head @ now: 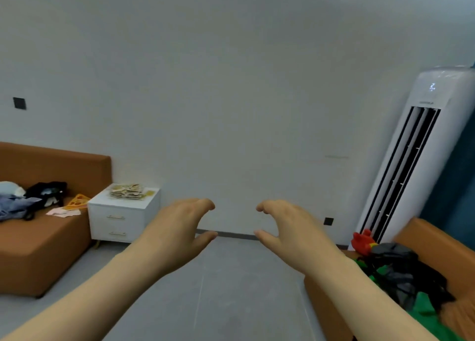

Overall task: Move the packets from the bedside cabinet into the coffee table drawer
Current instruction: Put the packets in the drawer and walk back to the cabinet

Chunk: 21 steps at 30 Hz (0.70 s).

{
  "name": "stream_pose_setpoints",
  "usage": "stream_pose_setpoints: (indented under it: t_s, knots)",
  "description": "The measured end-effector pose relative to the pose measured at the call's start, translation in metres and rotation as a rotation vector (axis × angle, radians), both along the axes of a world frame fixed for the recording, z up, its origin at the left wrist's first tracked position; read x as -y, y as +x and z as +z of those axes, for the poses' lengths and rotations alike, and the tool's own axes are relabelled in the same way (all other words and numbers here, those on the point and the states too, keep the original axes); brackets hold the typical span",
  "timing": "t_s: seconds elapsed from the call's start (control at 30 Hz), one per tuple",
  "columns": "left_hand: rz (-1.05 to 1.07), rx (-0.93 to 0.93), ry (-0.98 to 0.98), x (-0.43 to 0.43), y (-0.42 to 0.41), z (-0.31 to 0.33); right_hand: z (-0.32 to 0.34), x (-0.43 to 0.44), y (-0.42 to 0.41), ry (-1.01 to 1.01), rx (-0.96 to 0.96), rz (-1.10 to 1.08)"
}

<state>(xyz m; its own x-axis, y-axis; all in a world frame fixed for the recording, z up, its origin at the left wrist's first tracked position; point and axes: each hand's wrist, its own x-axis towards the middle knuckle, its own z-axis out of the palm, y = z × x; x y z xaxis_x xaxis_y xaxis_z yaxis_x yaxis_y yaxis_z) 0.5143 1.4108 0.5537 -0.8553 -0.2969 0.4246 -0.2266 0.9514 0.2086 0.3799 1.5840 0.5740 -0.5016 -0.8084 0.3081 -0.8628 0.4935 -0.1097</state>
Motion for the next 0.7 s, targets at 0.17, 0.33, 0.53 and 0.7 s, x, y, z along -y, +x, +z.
stream_pose_setpoints:
  t_s: [0.17,0.33,0.53,0.7]
  knots:
    - [0.093,0.005,-0.034,0.055,-0.051,-0.002,-0.004,0.064,-0.064,-0.021,-0.001,0.069]
    - [0.18,-0.003,-0.082,0.109,-0.107,0.007,0.0,0.129,-0.135,-0.056,-0.002,0.147]
    - [0.27,0.044,-0.059,0.177,-0.167,0.007,-0.004,0.211,-0.209,-0.037,0.012,0.23]
    - [0.329,0.04,-0.054,0.243,-0.198,-0.006,-0.015,0.288,-0.248,-0.017,0.027,0.301]
